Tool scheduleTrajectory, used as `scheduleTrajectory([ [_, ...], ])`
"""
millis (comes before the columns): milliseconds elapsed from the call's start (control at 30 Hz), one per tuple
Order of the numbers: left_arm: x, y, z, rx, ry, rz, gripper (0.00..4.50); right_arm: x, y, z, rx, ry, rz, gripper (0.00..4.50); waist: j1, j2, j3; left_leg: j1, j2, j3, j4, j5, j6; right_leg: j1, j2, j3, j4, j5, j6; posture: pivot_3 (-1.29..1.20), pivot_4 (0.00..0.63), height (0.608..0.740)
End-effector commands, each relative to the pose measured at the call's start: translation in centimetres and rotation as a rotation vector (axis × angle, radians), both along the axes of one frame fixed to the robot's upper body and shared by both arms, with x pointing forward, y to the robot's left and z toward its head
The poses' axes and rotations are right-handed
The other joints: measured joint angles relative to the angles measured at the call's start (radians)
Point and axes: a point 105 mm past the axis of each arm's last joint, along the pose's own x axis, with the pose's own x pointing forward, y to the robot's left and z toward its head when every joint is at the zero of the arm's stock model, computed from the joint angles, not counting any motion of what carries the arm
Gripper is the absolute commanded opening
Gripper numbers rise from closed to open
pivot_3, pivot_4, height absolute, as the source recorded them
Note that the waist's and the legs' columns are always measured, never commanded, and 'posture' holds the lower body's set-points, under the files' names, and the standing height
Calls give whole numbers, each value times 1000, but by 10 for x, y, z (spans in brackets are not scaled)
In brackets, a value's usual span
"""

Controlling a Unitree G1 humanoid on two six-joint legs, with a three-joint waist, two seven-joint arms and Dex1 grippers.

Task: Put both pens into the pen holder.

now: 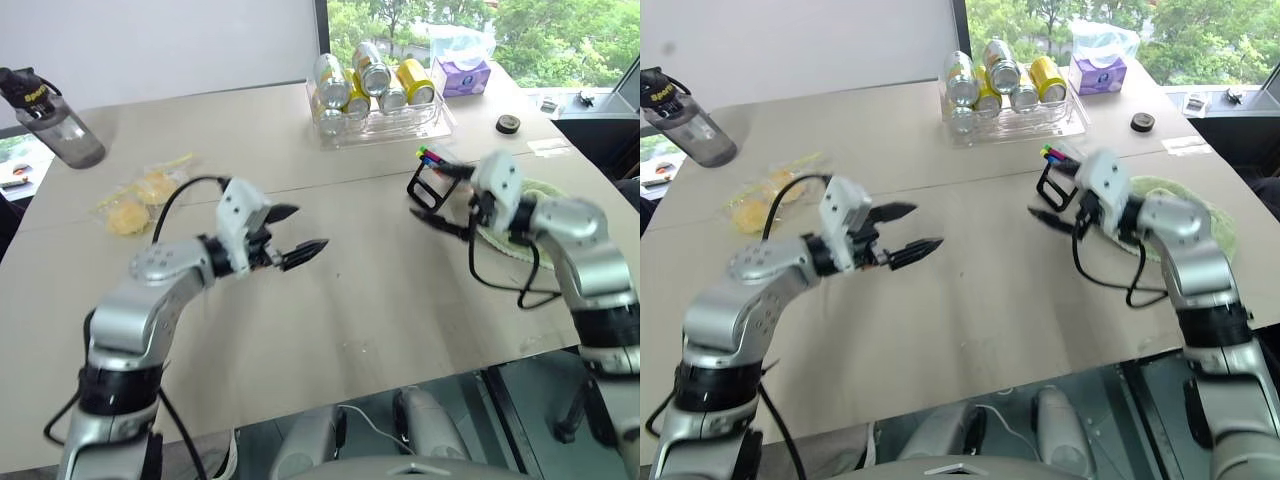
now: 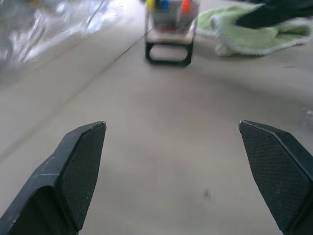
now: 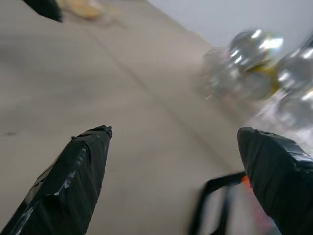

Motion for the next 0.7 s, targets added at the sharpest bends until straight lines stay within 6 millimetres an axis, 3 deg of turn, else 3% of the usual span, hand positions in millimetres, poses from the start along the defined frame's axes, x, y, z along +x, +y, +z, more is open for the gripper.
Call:
scheduleTrajectory([
  [33,-27,13,-17,1,15,58,4500,-22,-5,2,82,44,19,4402,0,0,0,1,0,1,0,0,0,0,0,1,0,0,0,0,150,739],
  [200,-62,22,-51,25,59,166,4500,-41,-16,-36,106,147,-11,4402,24,0,0,3,0,1,0,0,0,4,0,1,0,0,0,0,150,739],
  [300,-72,27,-63,46,68,217,4500,-47,-23,-48,134,188,-24,4402,37,1,0,5,0,0,0,0,0,6,-1,0,0,0,0,0,150,739],
  [433,-73,30,-62,33,34,268,4500,-59,-41,-68,86,232,-31,4402,52,1,0,12,0,-2,0,-1,1,16,-1,-3,-3,0,0,0,150,739],
  [700,-74,26,-60,18,25,247,4500,-68,-59,-79,77,258,-84,4402,48,1,0,19,1,0,-3,-2,2,21,-1,-3,-5,-1,0,0,150,739],
])
